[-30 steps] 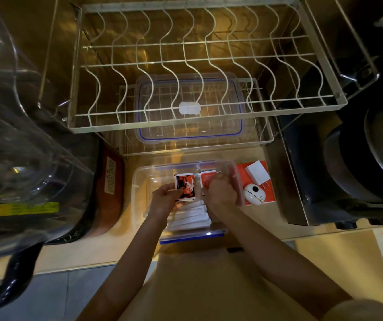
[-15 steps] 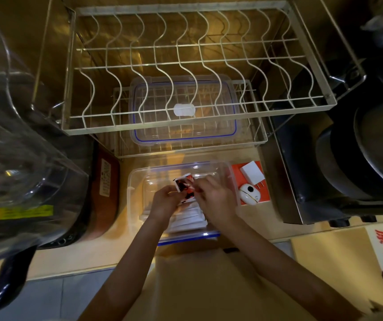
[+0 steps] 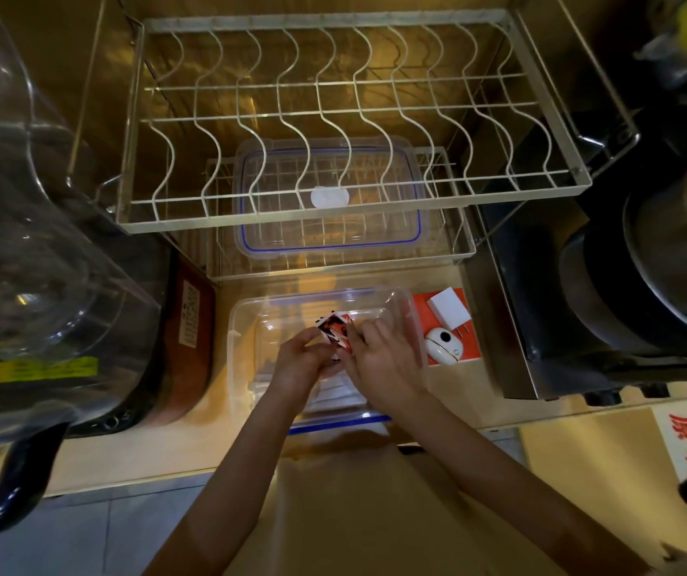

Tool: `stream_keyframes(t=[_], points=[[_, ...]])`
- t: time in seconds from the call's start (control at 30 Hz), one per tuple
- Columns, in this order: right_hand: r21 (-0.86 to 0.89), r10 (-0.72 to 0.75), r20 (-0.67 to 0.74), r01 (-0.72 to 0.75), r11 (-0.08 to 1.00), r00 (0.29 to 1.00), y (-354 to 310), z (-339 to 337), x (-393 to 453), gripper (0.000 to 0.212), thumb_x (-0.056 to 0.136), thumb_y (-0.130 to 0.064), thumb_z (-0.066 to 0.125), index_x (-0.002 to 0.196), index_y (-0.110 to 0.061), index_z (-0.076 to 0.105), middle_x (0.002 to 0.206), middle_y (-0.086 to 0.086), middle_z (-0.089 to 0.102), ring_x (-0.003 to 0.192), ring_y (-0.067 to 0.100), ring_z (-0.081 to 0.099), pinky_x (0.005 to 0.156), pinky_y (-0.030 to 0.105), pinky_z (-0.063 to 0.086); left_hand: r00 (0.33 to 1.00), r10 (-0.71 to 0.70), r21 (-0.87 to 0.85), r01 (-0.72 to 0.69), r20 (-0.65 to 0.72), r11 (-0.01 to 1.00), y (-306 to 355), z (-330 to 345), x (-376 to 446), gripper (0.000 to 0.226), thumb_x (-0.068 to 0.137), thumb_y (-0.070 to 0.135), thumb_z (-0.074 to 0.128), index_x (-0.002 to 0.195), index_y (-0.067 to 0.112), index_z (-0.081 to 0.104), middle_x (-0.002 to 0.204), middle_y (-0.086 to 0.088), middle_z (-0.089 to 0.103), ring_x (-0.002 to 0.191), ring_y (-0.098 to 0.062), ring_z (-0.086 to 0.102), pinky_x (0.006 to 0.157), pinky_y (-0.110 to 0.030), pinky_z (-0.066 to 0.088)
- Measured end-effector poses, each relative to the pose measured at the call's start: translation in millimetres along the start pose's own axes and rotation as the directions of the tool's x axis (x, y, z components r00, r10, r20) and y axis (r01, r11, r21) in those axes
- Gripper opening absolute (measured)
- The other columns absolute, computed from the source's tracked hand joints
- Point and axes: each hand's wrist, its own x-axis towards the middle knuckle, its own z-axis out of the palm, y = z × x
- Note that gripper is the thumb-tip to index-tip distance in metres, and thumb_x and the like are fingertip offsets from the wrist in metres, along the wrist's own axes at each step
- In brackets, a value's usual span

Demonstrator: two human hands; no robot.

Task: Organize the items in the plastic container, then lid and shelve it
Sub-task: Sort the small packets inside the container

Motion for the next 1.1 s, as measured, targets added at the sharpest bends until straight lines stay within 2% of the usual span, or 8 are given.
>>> stream_keyframes(t=[0.23, 0.33, 0.43, 0.6, 0.7, 0.77, 0.87, 1.1], points=[[0.345, 0.174, 0.279, -0.268, 0.9, 0.944, 7.5, 4.9, 1.0, 0.051, 0.09, -0.047, 0.026, 0.116, -0.017, 0.057, 0.117, 0.005, 0.055, 0.113, 0.02, 0.051, 0.104, 0.047, 0.04, 0.999, -0.021, 0.004, 0.02, 0.034, 1.0, -4.4, -4.9, 0.0, 0.026, 0.082, -0.01, 0.054, 0.105, 0.001, 0.056, 0.09, -0.015, 0.067, 0.088, -0.03, 0.066, 0.069, -0.026, 0.06], [0.567, 0.293, 0.425, -0.505, 0.651, 0.856, 9.5, -1.8, 8.8, 0.035, 0.088, -0.031, 0.057, 0.119, -0.016, 0.053, 0.118, 0.004, 0.062, 0.105, 0.017, 0.06, 0.096, 0.04, 0.049, 0.998, 0.0, 0.082, -0.005, 0.062, 0.997, -5.8, -8.0, 0.8, 0.032, 0.08, -0.008, 0.058, 0.106, 0.011, 0.055, 0.096, -0.013, 0.067, 0.094, -0.03, 0.064, 0.074, -0.031, 0.059], [0.681, 0.339, 0.497, -0.601, 0.417, 0.799, 8.9, -3.1, 15.4, 0.044, 0.082, -0.024, 0.068, 0.122, -0.017, 0.052, 0.114, 0.004, 0.068, 0.103, 0.017, 0.065, 0.092, 0.044, 0.053, 0.996, 0.059, 0.172, -0.07, 0.067, 0.983, -3.5, -8.2, 5.1, 0.034, 0.082, -0.002, 0.058, 0.112, 0.013, 0.055, 0.103, -0.018, 0.066, 0.094, -0.029, 0.064, 0.075, -0.03, 0.055], [0.671, 0.387, 0.425, -0.571, 0.473, 0.819, 3.1, 3.3, 27.5, 0.026, 0.087, -0.019, 0.06, 0.112, -0.018, 0.064, 0.099, 0.003, 0.072, 0.09, 0.017, 0.067, 0.085, 0.043, 0.056, 0.934, 0.352, 0.578, -0.257, -0.056, 0.774, 0.5, -10.4, 23.7, 0.027, 0.085, 0.011, 0.062, 0.111, 0.008, 0.065, 0.104, -0.016, 0.071, 0.09, -0.021, 0.066, 0.075, -0.018, 0.048], [0.644, 0.401, 0.351, -0.529, 0.553, 0.846, 0.4, 7.6, 32.5, 0.025, 0.088, -0.015, 0.057, 0.11, -0.021, 0.066, 0.1, 0.001, 0.072, 0.092, 0.014, 0.066, 0.087, 0.038, 0.055, 0.922, 0.38, 0.622, -0.253, -0.077, 0.741, 0.5, -12.7, 28.7, 0.027, 0.085, 0.01, 0.062, 0.11, 0.006, 0.066, 0.111, -0.013, 0.07, 0.099, -0.017, 0.063, 0.084, -0.017, 0.044], [0.625, 0.371, 0.333, -0.497, 0.602, 0.867, 0.0, 6.8, 33.6, 0.025, 0.089, -0.01, 0.056, 0.111, -0.015, 0.067, 0.104, 0.004, 0.072, 0.094, 0.013, 0.064, 0.087, 0.024, 0.051, 0.907, 0.417, 0.647, -0.288, -0.052, 0.706, -0.7, -13.8, 28.1, 0.026, 0.085, 0.007, 0.061, 0.111, 0.005, 0.066, 0.111, -0.012, 0.07, 0.093, -0.011, 0.06, 0.076, 0.0, 0.039], [0.624, 0.335, 0.284, -0.439, 0.647, 0.898, -0.8, 5.6, 34.9, 0.025, 0.089, -0.007, 0.056, 0.111, -0.012, 0.067, 0.106, 0.005, 0.071, 0.09, 0.008, 0.061, 0.079, 0.01, 0.045, 0.889, 0.456, 0.683, -0.309, -0.04, 0.662, -3.2, -16.3, 28.9, 0.026, 0.085, 0.007, 0.061, 0.109, 0.006, 0.067, 0.108, -0.015, 0.07, 0.084, -0.011, 0.054, 0.068, -0.004, 0.037], [0.65, 0.326, 0.378, -0.499, 0.574, 0.867, 0.4, 14.1, 30.3, 0.026, 0.087, -0.004, 0.057, 0.112, -0.007, 0.066, 0.105, 0.011, 0.07, 0.097, 0.021, 0.064, 0.09, 0.034, 0.052, 0.921, 0.387, 0.655, -0.267, -0.041, 0.706, -12.1, -22.1, 32.5, 0.029, 0.082, 0.002, 0.063, 0.11, 0.006, 0.065, 0.109, -0.016, 0.067, 0.082, -0.015, 0.059, 0.066, -0.004, 0.044]])
